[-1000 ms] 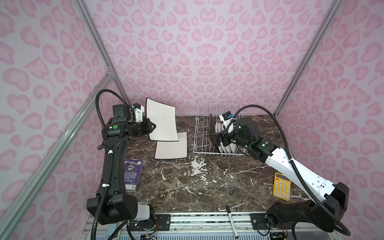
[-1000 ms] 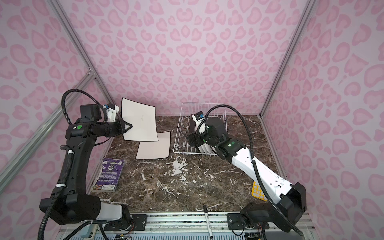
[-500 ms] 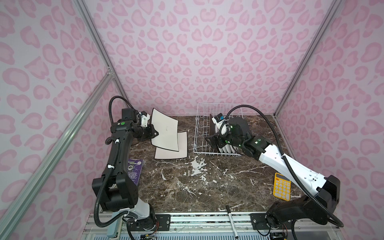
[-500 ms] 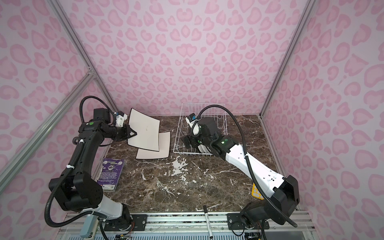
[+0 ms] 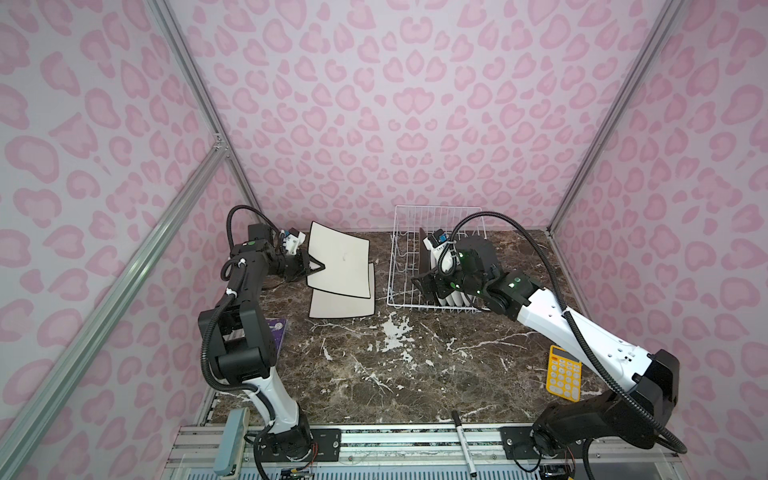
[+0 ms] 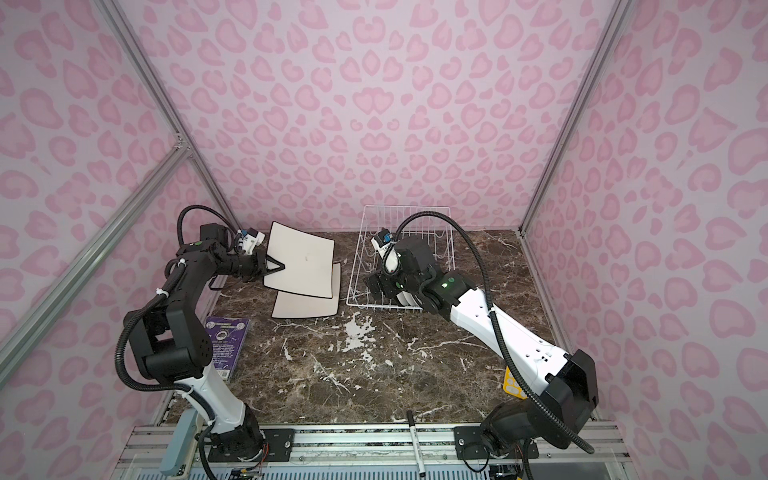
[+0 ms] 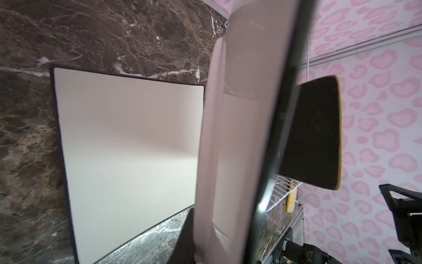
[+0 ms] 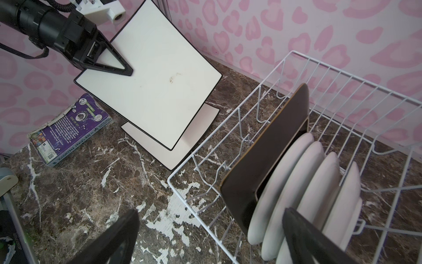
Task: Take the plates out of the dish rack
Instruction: 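Lower the square white plate onto the first plate on the table with the left gripper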
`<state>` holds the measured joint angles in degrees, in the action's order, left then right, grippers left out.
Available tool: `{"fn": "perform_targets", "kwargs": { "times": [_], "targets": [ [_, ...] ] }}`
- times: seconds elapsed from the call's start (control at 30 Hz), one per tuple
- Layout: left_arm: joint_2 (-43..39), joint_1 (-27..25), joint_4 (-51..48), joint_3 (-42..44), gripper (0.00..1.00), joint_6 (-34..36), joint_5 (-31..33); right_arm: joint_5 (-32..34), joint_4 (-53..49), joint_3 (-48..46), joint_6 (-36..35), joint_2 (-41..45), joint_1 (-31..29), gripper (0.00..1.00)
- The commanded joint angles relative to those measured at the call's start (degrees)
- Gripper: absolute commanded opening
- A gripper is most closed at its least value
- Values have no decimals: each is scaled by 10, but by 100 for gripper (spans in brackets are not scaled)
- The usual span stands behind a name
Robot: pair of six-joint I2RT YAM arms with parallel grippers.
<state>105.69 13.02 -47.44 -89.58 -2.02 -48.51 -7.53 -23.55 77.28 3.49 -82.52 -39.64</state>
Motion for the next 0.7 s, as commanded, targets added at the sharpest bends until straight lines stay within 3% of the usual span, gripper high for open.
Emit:
{"fn": "perform_targets", "kwargs": {
  "times": [0.0, 0.5, 0.67],
  "targets": [
    [16, 2, 19, 2, 4, 35, -90, 2, 2, 5, -1, -9, 0, 99],
    [94, 25, -14, -11, 4, 69, -94, 8, -7, 6, 5, -13, 0, 99],
    [118, 26, -42, -24, 4, 86, -130, 10, -3, -3, 5, -5, 0, 99]
  ]
}}
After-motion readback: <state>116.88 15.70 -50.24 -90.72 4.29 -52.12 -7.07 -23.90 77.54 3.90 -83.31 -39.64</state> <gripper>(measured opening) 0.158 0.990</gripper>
